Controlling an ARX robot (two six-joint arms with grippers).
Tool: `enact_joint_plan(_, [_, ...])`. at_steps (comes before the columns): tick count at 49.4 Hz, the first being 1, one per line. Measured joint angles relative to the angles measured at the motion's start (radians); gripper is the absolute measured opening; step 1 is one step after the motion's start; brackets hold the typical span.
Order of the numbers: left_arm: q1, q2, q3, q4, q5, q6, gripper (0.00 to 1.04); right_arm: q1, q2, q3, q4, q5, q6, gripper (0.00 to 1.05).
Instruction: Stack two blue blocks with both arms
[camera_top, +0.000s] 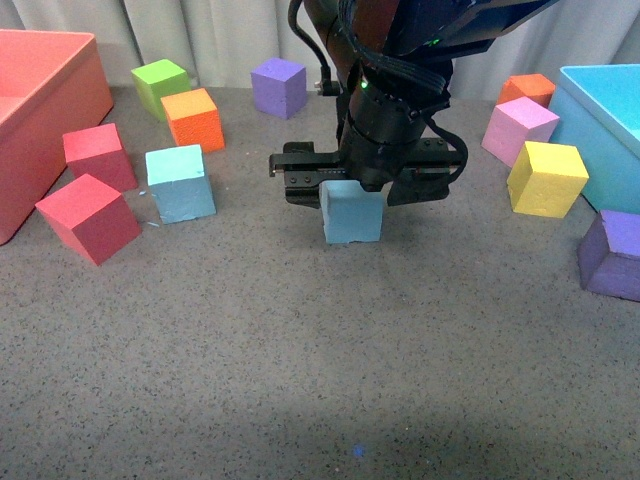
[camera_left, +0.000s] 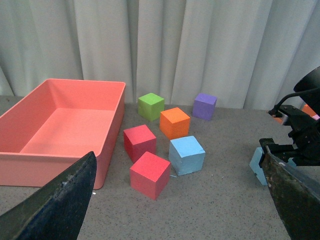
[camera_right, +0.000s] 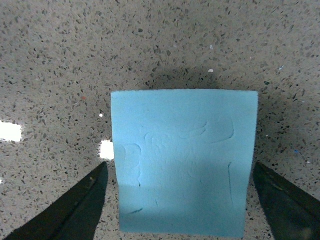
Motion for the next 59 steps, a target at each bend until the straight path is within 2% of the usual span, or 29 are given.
enact_joint_plan(4, [0.000,0.000,0.000,0.000,0.000,0.000,0.98,-0.002,-0.039,-0.030,0.035,-0.010,-0.003,0.96])
enact_joint_plan(14, [0.000,0.000,0.000,0.000,0.000,0.000,0.98,-0.010,-0.188,-0.116,0.124,0.042,-0.021,0.95])
enact_joint_plan(16, [0.000,0.000,0.000,0.000,0.000,0.000,0.98,-0.012,-0.237,-0.217,0.360,0.153,-0.079,0.88])
enact_joint_plan(18, [0.000,0.000,0.000,0.000,0.000,0.000,0.98,-0.015,-0.267,-0.298,0.531,0.246,-0.131,0.83])
enact_joint_plan(20, [0.000,0.000,0.000,0.000,0.002,0.000,0.98,-0.024,-0.299,-0.391,0.700,0.295,-0.188,0.77])
enact_joint_plan(21, [0.000,0.000,0.000,0.000,0.001,0.000,0.98,-0.027,-0.310,-0.425,0.756,0.300,-0.201,0.75])
enact_joint_plan(26, [0.000,0.000,0.000,0.000,-0.001,0.000,0.98,-0.077,-0.395,-0.700,1.234,0.290,-0.278,0.59])
enact_joint_plan(30, [0.000,0.000,0.000,0.000,0.000,0.000,0.98,-0.114,-0.466,-0.838,1.421,0.267,-0.305,0.49])
enact_joint_plan(32, [0.000,0.000,0.000,0.000,0.000,0.000,0.98,-0.144,-0.533,-0.933,1.510,0.245,-0.316,0.40])
enact_joint_plan(36, [0.000,0.000,0.000,0.000,0.000,0.000,0.98,-0.197,-0.650,-1.080,1.566,0.208,-0.327,0.22])
enact_joint_plan(42, [0.000,0.000,0.000,0.000,0.000,0.000,0.98,-0.238,-0.746,-1.222,1.578,0.154,-0.334,0.01])
enact_joint_plan(59, [0.000,0.000,0.000,0.000,0.000,0.000,0.98,-0.336,-1.003,-1.450,1.544,0.063,-0.338,0.01])
